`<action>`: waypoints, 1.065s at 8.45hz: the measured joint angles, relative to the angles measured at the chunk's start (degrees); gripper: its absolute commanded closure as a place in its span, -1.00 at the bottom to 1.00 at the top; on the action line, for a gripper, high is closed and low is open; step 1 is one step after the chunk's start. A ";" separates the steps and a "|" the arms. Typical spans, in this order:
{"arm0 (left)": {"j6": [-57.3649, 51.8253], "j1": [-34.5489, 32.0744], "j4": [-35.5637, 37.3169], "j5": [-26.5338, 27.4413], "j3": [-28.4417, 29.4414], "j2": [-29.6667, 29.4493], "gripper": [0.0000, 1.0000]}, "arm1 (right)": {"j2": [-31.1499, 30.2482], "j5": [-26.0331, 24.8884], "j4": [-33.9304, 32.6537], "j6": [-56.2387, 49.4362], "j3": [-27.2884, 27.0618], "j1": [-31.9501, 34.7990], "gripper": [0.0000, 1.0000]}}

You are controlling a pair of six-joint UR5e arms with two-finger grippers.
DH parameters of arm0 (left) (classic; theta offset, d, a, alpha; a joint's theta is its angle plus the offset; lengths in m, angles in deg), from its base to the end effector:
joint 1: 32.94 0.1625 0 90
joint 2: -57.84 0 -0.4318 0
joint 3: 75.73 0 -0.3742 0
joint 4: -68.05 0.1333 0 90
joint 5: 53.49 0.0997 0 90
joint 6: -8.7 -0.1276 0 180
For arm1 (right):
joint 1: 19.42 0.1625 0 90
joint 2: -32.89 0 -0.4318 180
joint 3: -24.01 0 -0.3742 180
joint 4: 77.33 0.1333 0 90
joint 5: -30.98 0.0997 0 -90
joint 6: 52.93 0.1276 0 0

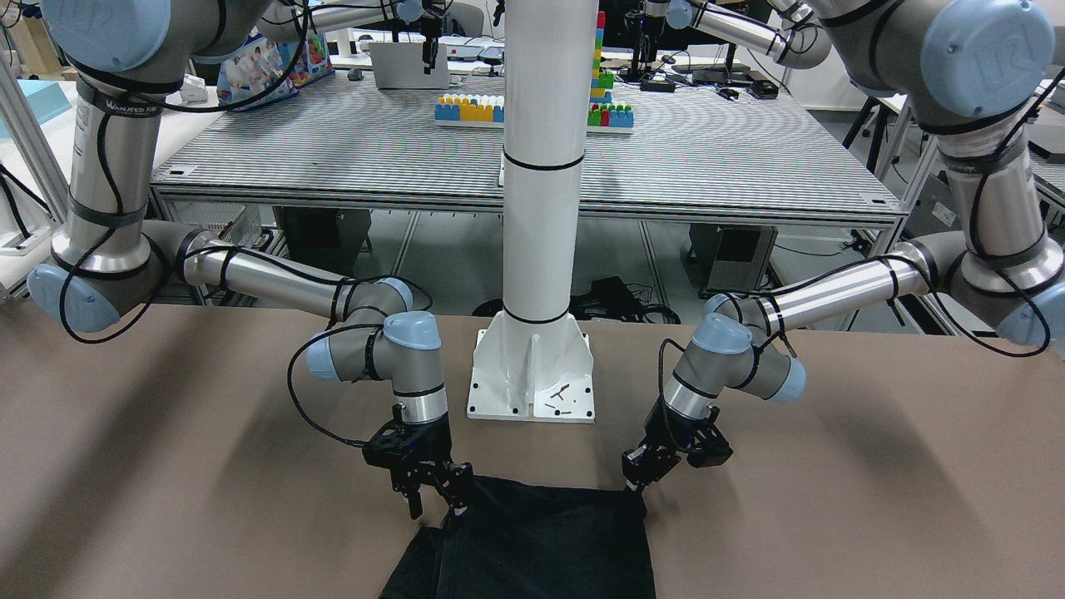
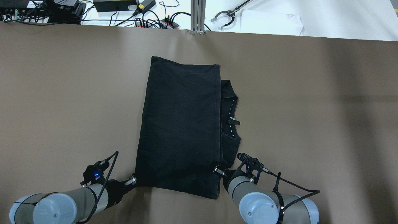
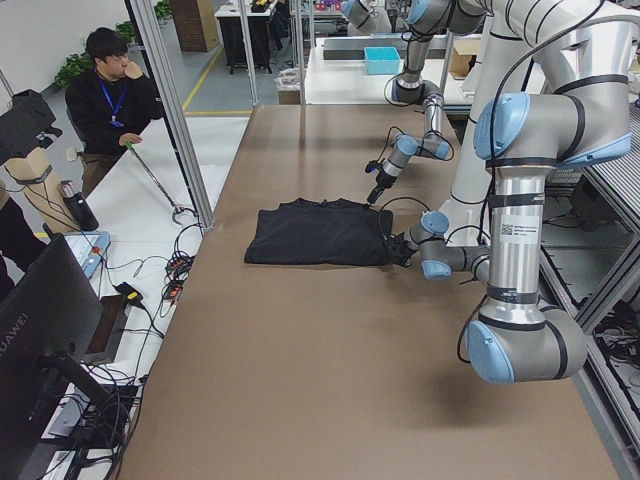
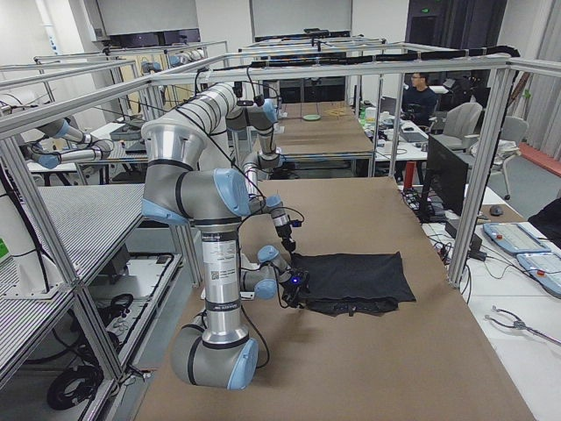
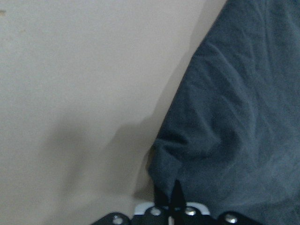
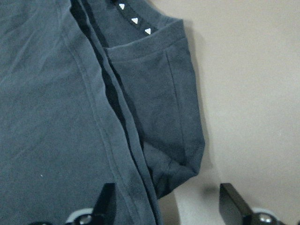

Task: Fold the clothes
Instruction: 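Grasp both hem corners nearest the robot with the left and right grippers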

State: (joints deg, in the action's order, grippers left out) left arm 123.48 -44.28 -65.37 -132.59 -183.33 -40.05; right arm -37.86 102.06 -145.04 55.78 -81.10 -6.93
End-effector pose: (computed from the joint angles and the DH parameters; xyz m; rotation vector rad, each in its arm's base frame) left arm 0.5081 -0.2625 0.3812 0.0258 1.2360 -0.6643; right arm -0.5548 -0.3018 0.3420 0.2540 -1.0136 0.6583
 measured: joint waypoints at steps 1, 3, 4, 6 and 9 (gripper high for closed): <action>0.00 0.00 0.00 0.00 0.01 0.04 1.00 | 0.30 -0.12 0.08 0.20 0.56 0.08 -0.14; 0.00 0.00 0.00 0.00 0.03 0.06 1.00 | 1.13 -0.21 0.30 0.36 1.82 0.14 0.30; 0.00 0.00 0.00 0.00 0.08 0.06 1.00 | 1.49 -0.22 0.26 0.40 2.05 0.17 0.77; 0.00 0.00 0.00 0.00 0.11 0.07 1.00 | 2.16 -0.20 0.31 0.48 2.12 0.34 1.00; -0.13 0.03 0.00 -0.04 0.11 -0.50 1.00 | 2.35 -0.16 0.37 0.49 1.75 0.65 1.00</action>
State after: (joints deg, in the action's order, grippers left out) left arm 123.36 -44.25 -65.36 -132.63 -183.22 -40.55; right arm -35.51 101.89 -144.67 56.27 -79.35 -6.28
